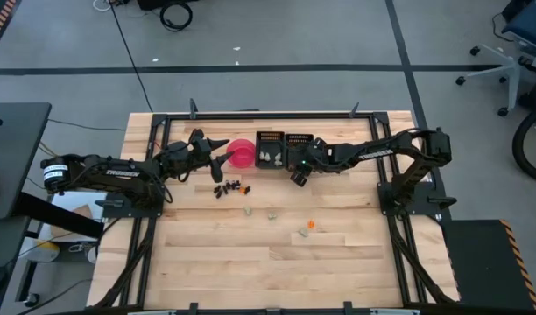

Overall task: Sort Halloween decoration
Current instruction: Put the orange pumpkin toy into the right black bin, then put the white skull toy into the left black bin

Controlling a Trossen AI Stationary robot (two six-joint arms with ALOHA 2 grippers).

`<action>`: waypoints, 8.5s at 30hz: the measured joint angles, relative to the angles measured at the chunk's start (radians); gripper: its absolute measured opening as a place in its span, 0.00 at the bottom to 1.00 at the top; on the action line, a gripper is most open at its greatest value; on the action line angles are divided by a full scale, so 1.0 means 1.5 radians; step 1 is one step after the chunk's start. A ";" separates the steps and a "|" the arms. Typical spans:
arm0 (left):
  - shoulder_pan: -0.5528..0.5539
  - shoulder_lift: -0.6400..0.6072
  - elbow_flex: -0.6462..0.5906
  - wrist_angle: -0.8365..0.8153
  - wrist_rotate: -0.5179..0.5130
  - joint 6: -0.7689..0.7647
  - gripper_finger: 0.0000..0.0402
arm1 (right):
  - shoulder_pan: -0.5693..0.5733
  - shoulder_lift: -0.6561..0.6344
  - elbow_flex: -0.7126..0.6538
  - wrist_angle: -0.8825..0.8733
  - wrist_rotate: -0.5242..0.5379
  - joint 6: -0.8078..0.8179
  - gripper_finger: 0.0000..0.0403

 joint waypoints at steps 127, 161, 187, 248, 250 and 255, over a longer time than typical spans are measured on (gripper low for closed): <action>0.000 0.000 0.000 0.005 0.000 -0.002 0.47 | 0.378 -0.001 -0.063 -0.011 -0.051 0.001 0.28; 0.000 0.000 0.000 0.005 0.000 -0.001 0.47 | 0.028 -0.003 -0.023 0.046 0.143 -0.153 0.29; 0.000 0.000 0.000 0.005 0.000 0.002 0.47 | -0.043 -0.016 -0.023 0.072 -0.076 -0.117 0.43; 0.000 0.000 0.000 0.005 0.000 -0.002 0.47 | 0.461 0.096 -0.022 0.051 -0.020 0.182 0.47; 0.000 0.000 0.000 0.004 0.000 -0.001 0.47 | 0.461 0.102 -0.021 0.050 -0.022 0.188 0.47; 0.000 0.000 0.000 -0.003 0.000 -0.001 0.47 | 0.461 0.099 -0.020 0.040 -0.031 0.183 0.46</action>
